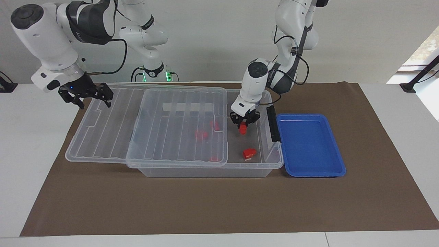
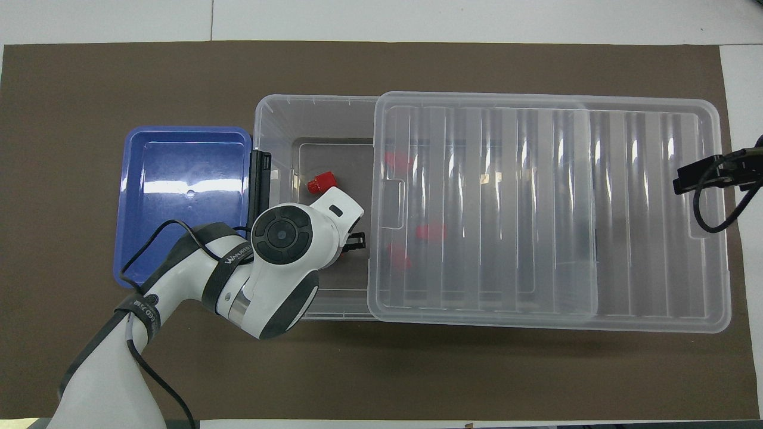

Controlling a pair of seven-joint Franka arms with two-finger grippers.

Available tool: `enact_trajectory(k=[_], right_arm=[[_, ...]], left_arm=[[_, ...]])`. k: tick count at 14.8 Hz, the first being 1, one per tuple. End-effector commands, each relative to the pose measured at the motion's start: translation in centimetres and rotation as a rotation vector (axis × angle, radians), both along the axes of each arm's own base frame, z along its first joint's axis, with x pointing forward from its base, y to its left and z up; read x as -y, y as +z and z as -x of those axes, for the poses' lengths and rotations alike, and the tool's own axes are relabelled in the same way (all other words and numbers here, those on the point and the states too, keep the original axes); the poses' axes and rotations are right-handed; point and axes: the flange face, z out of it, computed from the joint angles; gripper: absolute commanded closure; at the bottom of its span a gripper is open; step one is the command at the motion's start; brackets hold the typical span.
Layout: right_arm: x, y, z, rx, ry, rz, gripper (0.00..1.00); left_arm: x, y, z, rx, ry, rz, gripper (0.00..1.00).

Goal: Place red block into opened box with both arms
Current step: 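Lower the red block into the box and open the left gripper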

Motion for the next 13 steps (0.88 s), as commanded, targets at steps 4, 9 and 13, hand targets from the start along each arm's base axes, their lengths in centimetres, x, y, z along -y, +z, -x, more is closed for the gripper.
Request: enact_trajectory(k=[4,9,13], right_arm=[[-2.3,1.0,-0.3,-0.001,-0.038,-0.006,0.00],[-2.5,1.7,0.0,-0.013,-0.066,-0.008,0.00],[-2.7,1.6,-0.2,-0.005,-0.093,-0.003,0.00]], left_arm=[[-1.9,7.7,0.1,0.048,0.036,0.013,0.00],[-4.7,15.9,1.1,0.085,0.036,0.014,0.00],[-10.6,20.2,-0.6,0.073,0.015,-0.018,0.00]])
